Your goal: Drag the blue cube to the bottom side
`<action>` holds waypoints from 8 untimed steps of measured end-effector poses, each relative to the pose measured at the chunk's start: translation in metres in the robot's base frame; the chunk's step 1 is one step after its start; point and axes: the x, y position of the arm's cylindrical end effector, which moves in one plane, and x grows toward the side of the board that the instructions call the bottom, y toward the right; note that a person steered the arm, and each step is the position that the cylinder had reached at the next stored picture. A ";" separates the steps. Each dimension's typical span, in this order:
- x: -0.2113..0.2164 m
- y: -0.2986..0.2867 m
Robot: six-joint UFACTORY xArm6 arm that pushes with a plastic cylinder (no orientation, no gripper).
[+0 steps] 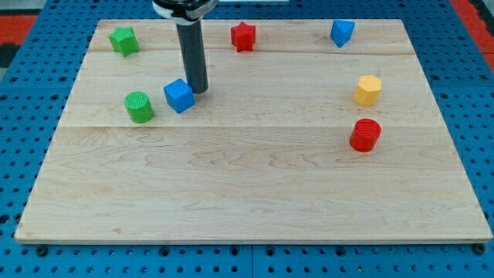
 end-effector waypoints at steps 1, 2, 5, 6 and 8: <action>-0.026 0.000; -0.033 -0.035; 0.005 -0.029; 0.029 -0.010; 0.101 -0.020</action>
